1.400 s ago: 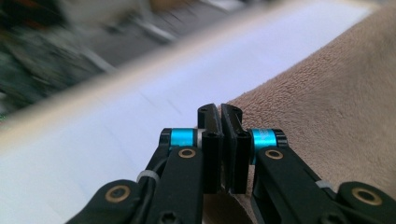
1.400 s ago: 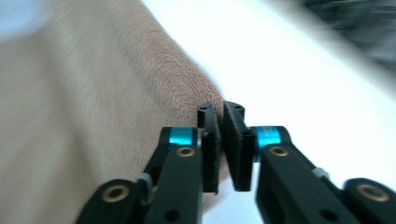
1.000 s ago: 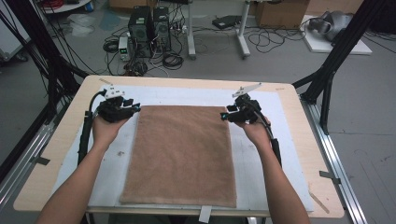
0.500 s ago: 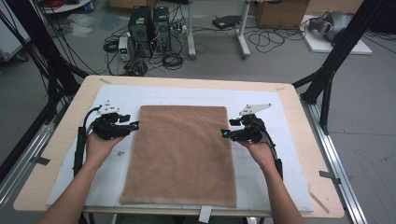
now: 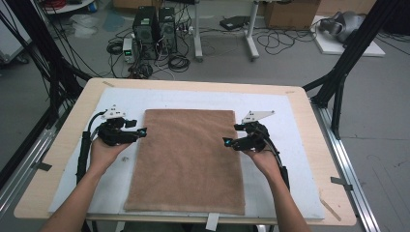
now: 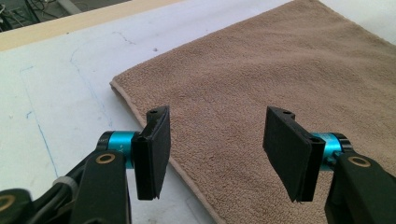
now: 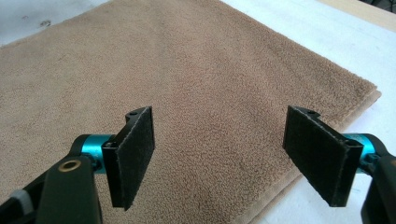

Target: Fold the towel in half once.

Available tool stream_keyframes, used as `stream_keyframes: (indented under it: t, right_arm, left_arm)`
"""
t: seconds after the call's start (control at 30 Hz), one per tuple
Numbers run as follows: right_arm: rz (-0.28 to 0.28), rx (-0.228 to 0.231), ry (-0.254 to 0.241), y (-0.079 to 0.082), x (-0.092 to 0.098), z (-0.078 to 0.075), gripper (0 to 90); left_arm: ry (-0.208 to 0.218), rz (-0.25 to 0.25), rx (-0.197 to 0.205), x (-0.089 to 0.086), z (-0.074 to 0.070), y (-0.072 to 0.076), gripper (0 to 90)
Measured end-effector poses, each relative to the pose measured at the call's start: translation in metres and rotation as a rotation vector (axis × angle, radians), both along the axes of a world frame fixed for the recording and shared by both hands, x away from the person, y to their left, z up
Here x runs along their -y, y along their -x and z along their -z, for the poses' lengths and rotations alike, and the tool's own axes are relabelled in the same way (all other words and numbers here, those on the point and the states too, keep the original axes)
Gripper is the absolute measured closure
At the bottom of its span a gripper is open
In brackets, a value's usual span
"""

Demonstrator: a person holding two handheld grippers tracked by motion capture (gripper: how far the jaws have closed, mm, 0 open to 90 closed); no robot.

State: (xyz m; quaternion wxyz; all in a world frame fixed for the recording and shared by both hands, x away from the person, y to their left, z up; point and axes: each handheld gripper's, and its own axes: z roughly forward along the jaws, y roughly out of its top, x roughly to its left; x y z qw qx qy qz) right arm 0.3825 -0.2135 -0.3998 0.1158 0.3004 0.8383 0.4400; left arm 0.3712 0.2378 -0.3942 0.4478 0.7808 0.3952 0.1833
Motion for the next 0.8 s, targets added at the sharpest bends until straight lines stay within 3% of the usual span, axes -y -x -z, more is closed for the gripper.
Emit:
stream_keyframes:
  t: [0.8]
  right_arm:
    - [-0.001,0.015,0.007,-0.0033,0.0008,-0.0089,24.3]
  left_arm:
    - [-0.008,-0.009,0.005,-0.0003,0.0016,-0.0021,37.7]
